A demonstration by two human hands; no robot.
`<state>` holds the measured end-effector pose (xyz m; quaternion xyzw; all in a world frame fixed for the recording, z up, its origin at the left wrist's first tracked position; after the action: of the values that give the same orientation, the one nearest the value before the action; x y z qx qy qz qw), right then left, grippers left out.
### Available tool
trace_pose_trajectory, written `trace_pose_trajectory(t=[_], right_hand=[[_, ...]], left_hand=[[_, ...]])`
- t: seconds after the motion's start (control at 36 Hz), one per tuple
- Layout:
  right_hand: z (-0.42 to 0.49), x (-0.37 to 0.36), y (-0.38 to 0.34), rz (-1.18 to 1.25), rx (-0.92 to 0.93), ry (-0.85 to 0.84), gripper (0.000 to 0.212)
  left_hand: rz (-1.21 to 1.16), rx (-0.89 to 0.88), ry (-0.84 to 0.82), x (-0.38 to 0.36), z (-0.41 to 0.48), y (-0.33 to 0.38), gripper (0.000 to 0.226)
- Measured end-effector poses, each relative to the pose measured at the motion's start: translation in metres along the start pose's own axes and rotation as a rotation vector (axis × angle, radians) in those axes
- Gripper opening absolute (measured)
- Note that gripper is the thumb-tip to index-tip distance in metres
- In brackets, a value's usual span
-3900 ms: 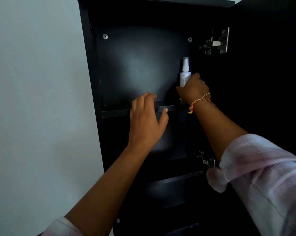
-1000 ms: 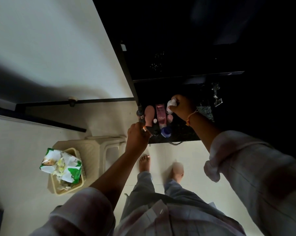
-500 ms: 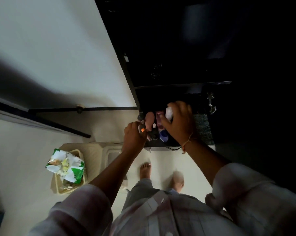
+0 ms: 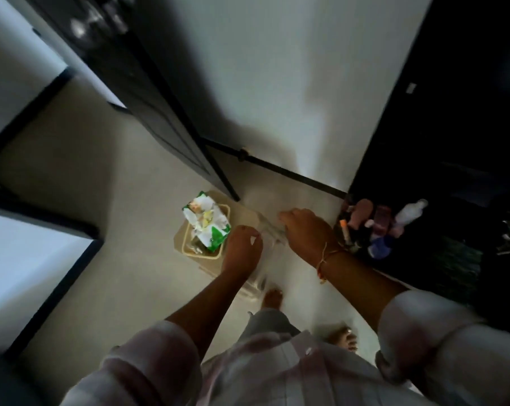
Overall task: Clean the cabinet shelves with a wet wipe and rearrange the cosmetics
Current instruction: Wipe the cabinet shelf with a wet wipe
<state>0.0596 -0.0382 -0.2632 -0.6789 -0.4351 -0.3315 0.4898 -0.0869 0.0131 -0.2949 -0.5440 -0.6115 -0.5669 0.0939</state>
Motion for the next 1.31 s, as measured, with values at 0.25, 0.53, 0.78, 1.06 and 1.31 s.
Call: trace_pose_trajectory(t=[0.25,0.53,0.78,1.06,1.31], right_hand=[[0.078,-0.067,-0.075,-0.027,0.065,-0.324,0.034],[0.148,-0.129,-0.109,-0.01,-0.015,-0.513,0.049],[0.153,-0.147,-0.095,0.053,-0.07,-0.55,0.054],[0.143,-0.143,-0.073,0.089,-0.13,-0.563,0.049],[0.138,-0.145,-0.065,0.094,-0.17,-0.612,0.047]], left_hand=[[-0.178,0.33,-0.006,0.029,0.021,-0.149,0.025],[0.052,0.333,-0.277,0.018,0.093,-0.24,0.056],[0.122,0.365,-0.467,0.009,0.139,-0.271,0.054],[-0.263,0.44,-0.301,0.017,0.146,-0.274,0.033],[-0.377,0.588,-0.157,0.032,0.143,-0.288,0.019]])
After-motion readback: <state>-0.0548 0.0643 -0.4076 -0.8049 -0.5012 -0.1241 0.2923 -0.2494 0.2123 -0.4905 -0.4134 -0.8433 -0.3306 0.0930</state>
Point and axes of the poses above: each hand's wrist, its own z-axis towards the middle knuckle, its own x-axis out of the back of the hand, y = z × x, the point moved 10 cm from there along z, towards the middle knuckle, and after that the axes turned 15 degrees about -y, right-handed, at the moved point
